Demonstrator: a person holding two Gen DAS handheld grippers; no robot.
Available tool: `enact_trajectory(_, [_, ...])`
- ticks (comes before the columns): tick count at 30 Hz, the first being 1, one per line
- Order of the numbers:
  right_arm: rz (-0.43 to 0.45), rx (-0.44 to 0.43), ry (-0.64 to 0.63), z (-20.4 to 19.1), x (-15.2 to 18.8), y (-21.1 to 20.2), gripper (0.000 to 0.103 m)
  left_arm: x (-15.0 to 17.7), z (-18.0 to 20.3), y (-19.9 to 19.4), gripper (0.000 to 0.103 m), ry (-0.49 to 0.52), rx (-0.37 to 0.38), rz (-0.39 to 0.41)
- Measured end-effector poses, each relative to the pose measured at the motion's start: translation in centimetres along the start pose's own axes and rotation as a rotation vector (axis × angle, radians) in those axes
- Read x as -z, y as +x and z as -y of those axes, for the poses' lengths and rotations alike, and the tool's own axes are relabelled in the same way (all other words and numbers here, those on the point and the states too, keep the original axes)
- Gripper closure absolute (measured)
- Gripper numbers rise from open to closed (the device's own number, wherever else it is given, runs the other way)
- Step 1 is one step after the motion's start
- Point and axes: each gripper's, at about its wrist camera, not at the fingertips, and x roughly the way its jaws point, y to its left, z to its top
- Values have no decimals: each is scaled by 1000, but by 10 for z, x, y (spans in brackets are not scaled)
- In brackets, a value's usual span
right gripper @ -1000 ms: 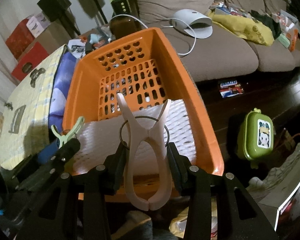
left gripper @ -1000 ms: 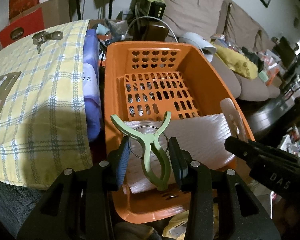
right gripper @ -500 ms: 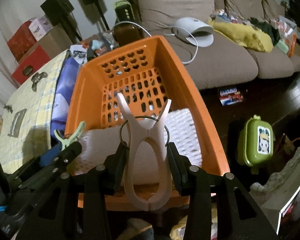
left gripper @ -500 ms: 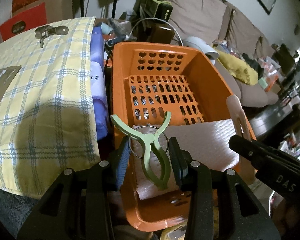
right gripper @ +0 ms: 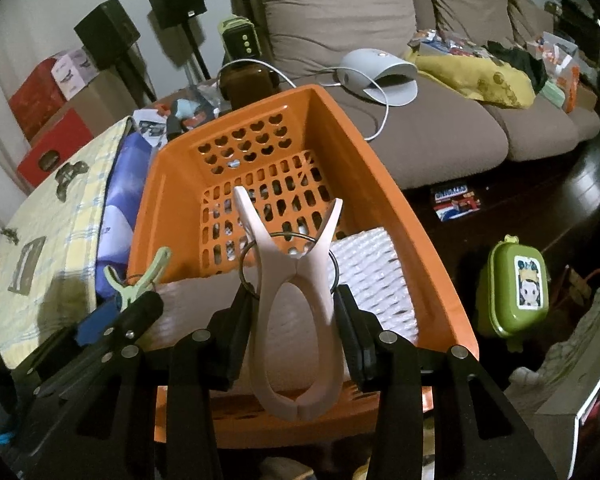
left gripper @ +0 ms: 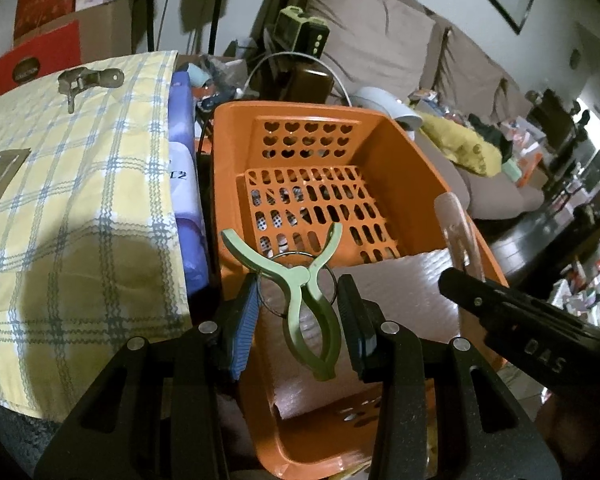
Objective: Organize objects
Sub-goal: 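Lower both held clothespins toward the white mesh inside the basket, then open the right gripper to drop the pink clothespin while the left gripper releases the green clothespin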
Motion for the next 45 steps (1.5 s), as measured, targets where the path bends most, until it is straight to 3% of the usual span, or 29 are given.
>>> enact_trajectory(10, [-30,-17,88,15,1,20,62,1,4,-4,67,23,116,51])
enact_trajectory(22, [-16,16,104,21,0,11,61,-1,-6,3,66,-28,191,-29])
enact_trajectory(36, [-7,18,150,30,0,4,61,2,5,-1,66,13,182,-43])
enact_trajectory(41, [15,44,127,26,-2,-9,61,2,8,-2,53,31,184,-81])
enact_trajectory(45, [54,46,127,26,-4,-18,55,4,14,-9,44,59,194,-86])
